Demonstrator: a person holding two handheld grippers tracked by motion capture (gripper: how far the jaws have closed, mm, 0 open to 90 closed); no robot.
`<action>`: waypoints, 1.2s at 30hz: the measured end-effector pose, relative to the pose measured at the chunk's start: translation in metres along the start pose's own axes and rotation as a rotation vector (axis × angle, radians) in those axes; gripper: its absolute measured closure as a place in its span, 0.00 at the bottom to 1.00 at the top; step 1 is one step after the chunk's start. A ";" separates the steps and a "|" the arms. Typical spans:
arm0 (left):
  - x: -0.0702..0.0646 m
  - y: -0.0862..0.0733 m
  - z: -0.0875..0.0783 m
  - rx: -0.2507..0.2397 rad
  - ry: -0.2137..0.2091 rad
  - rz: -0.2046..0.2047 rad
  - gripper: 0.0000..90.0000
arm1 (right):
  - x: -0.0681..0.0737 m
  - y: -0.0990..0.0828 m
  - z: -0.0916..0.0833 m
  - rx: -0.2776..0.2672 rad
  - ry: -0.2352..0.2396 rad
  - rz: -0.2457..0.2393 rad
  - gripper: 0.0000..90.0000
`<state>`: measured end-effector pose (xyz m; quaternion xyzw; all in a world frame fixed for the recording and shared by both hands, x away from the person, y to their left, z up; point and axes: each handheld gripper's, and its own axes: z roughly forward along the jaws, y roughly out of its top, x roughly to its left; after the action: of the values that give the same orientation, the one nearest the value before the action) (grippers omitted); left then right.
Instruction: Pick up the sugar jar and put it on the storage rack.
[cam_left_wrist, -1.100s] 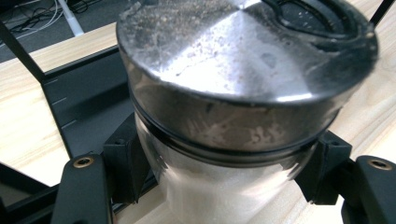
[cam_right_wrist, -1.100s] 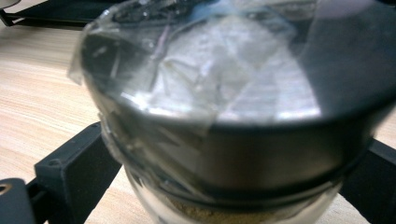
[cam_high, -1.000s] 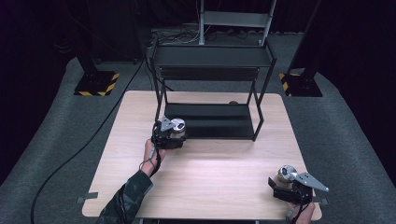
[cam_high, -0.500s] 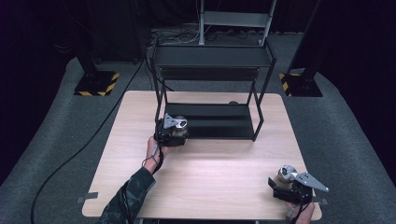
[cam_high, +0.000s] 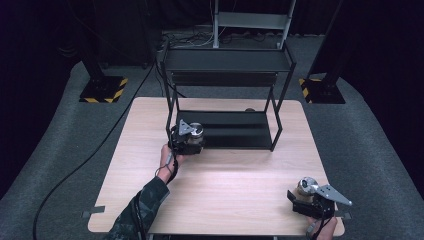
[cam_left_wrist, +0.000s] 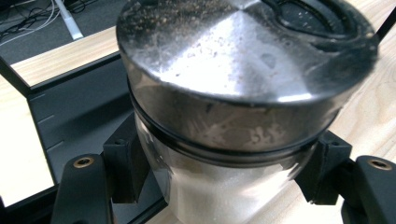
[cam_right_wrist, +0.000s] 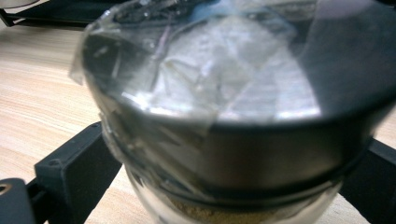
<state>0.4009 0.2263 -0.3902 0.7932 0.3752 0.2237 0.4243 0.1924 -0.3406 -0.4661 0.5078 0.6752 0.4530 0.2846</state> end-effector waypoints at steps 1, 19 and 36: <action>0.000 0.001 0.001 0.001 0.000 0.003 0.33 | 0.000 0.000 0.000 0.000 0.000 0.000 0.01; 0.001 0.009 0.014 0.011 0.001 -0.002 0.33 | 0.000 0.000 0.000 -0.001 0.001 0.000 0.01; 0.002 0.017 0.025 0.025 0.004 0.000 0.33 | -0.001 0.000 0.000 0.001 0.002 0.002 0.01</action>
<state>0.4259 0.2093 -0.3891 0.7981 0.3788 0.2204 0.4136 0.1928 -0.3411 -0.4660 0.5082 0.6752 0.4536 0.2830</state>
